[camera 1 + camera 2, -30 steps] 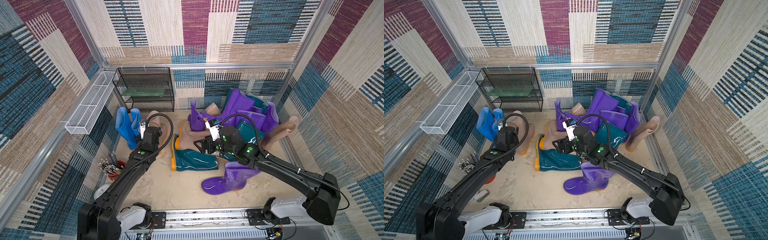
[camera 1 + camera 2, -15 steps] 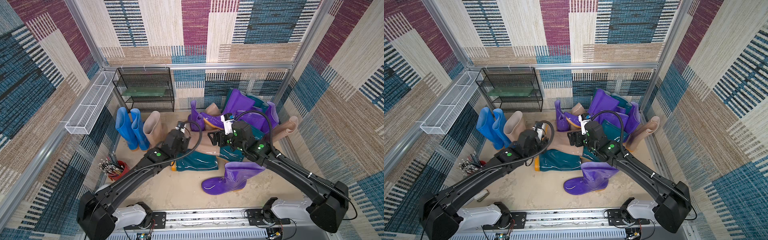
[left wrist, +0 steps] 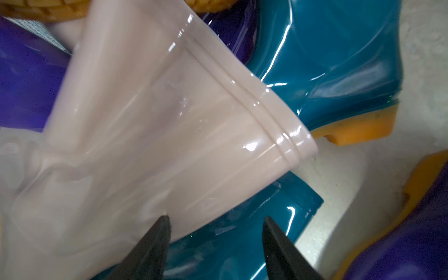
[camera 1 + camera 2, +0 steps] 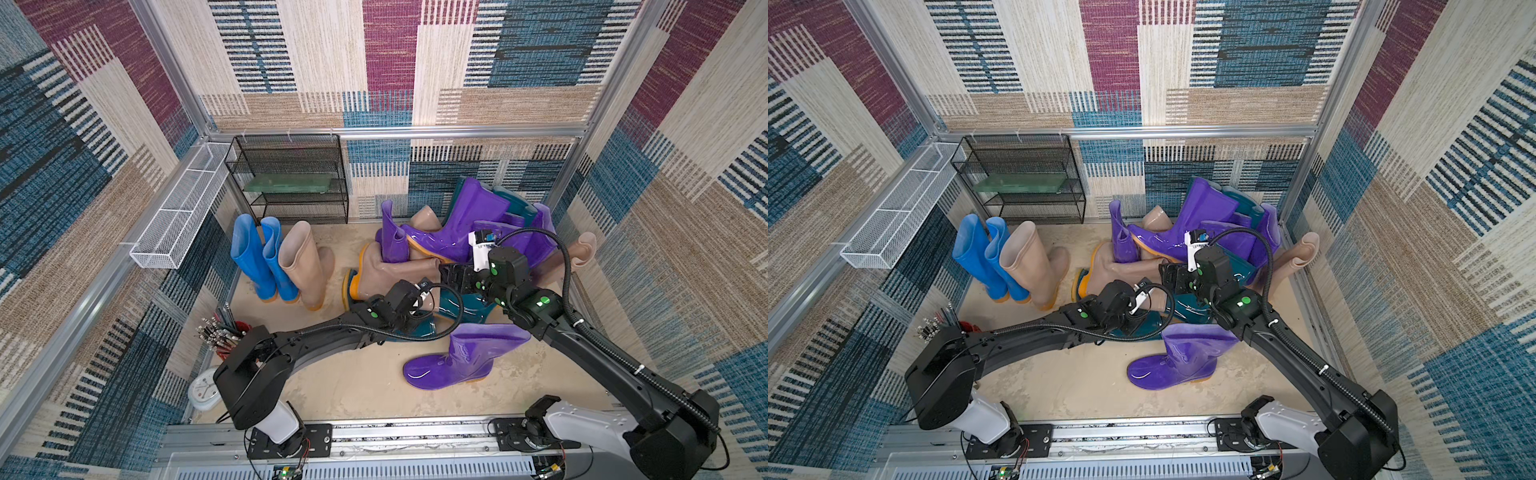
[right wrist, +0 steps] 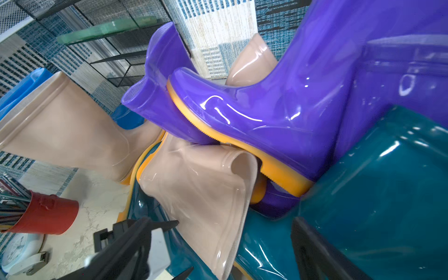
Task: Match and arrange rain boots in pairs
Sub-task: Pick up the rain boot at the center of the board.
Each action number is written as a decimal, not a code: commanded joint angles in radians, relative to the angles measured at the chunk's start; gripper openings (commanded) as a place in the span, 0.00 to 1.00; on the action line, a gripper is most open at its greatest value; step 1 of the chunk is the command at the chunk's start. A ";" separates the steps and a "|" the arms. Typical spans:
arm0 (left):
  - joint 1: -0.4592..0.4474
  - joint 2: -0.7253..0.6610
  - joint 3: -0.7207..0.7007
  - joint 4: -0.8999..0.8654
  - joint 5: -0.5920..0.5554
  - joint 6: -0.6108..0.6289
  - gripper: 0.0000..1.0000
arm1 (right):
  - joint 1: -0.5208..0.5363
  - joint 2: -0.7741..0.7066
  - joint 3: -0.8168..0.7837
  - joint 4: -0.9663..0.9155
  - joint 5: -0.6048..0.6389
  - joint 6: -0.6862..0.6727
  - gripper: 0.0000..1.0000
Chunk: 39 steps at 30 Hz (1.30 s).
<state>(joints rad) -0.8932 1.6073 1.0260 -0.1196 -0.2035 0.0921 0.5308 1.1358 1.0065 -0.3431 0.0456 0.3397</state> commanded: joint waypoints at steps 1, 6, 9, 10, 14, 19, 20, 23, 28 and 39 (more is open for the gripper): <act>-0.011 0.031 -0.002 0.117 -0.015 0.073 0.65 | -0.009 -0.014 -0.017 -0.011 -0.001 0.001 0.94; -0.020 0.077 -0.035 0.304 -0.117 0.115 0.66 | -0.023 -0.031 -0.052 0.004 -0.020 0.000 0.94; -0.038 0.097 -0.027 0.318 -0.126 0.164 0.63 | -0.027 -0.034 -0.059 0.004 -0.024 -0.001 0.94; -0.041 0.103 -0.026 0.327 -0.142 0.177 0.59 | -0.030 -0.034 -0.059 0.001 -0.024 0.001 0.94; -0.043 0.117 -0.036 0.371 -0.192 0.212 0.16 | -0.036 -0.034 -0.057 0.003 -0.038 0.000 0.93; -0.045 0.067 -0.056 0.342 -0.200 0.224 0.00 | -0.035 -0.039 -0.052 -0.004 -0.050 0.000 0.91; -0.044 0.050 -0.062 0.332 -0.200 0.220 0.00 | -0.035 -0.040 -0.054 0.000 -0.052 -0.001 0.91; -0.047 -0.027 -0.066 0.253 -0.196 0.211 0.00 | -0.035 -0.045 -0.050 0.004 -0.070 -0.008 0.91; -0.046 -0.175 -0.060 0.089 -0.195 0.197 0.00 | -0.036 -0.051 -0.042 0.018 -0.094 -0.016 0.90; 0.024 -0.423 -0.003 -0.140 -0.257 0.051 0.00 | -0.018 -0.018 0.000 0.058 -0.166 -0.013 0.89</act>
<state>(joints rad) -0.8787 1.2346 1.0069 -0.2192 -0.4397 0.2283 0.5026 1.1080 0.9894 -0.3317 -0.0906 0.3252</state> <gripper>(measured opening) 0.073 0.886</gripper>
